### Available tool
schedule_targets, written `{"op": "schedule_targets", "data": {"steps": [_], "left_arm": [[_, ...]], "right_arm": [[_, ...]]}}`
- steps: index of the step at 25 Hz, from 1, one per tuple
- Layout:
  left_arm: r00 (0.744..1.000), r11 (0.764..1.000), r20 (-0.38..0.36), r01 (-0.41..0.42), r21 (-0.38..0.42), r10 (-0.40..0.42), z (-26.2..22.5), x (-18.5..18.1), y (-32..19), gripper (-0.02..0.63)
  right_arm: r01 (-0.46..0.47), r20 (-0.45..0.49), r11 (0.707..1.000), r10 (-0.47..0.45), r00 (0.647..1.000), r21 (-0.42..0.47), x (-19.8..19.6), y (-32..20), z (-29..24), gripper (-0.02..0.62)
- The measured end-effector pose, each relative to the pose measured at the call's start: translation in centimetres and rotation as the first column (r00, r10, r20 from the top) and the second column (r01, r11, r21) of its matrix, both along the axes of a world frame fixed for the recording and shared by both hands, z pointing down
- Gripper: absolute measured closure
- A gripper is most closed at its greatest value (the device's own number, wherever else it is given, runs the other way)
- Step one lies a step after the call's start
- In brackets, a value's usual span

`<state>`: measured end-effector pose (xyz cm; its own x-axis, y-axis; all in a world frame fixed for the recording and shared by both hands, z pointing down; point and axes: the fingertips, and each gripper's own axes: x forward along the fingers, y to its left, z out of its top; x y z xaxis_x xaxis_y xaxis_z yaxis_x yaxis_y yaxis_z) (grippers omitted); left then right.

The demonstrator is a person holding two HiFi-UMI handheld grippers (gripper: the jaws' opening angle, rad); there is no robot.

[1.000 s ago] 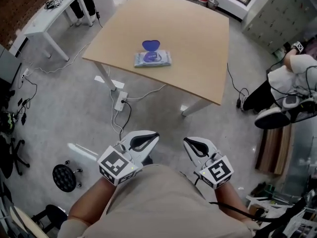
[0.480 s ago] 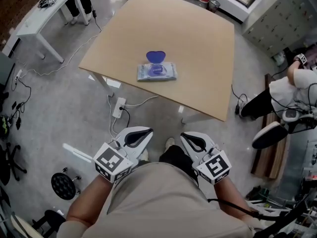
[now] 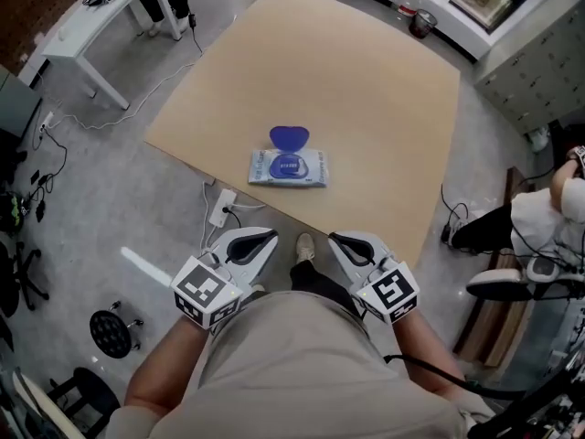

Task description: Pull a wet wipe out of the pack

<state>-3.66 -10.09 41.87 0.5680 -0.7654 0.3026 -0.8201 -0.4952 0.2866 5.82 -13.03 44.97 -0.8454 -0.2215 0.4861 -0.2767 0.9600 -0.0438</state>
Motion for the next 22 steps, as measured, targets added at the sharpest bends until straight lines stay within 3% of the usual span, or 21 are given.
{"op": "schedule_targets", "data": {"steps": [7, 13, 22], "left_arm": [[0.993, 0.989, 0.045, 0.116, -0.087, -0.113, 2.7, -0.7, -9.0, 0.606], [0.985, 0.972, 0.063, 0.167, -0.163, -0.159, 6.1, -3.7, -13.0, 0.606], [0.992, 0.967, 0.122, 0.063, -0.247, -0.033, 11.2, -7.6, -15.2, 0.606]], "right_arm": [[0.148, -0.013, 0.989, -0.148, 0.989, -0.026, -1.0, -9.8, 2.2, 0.594], [0.190, -0.040, 0.979, -0.193, 0.980, -0.068, -3.5, -14.0, 5.6, 0.592], [0.116, -0.132, 0.988, -0.129, 0.983, -0.103, -7.3, -17.3, 11.2, 0.526]]}}
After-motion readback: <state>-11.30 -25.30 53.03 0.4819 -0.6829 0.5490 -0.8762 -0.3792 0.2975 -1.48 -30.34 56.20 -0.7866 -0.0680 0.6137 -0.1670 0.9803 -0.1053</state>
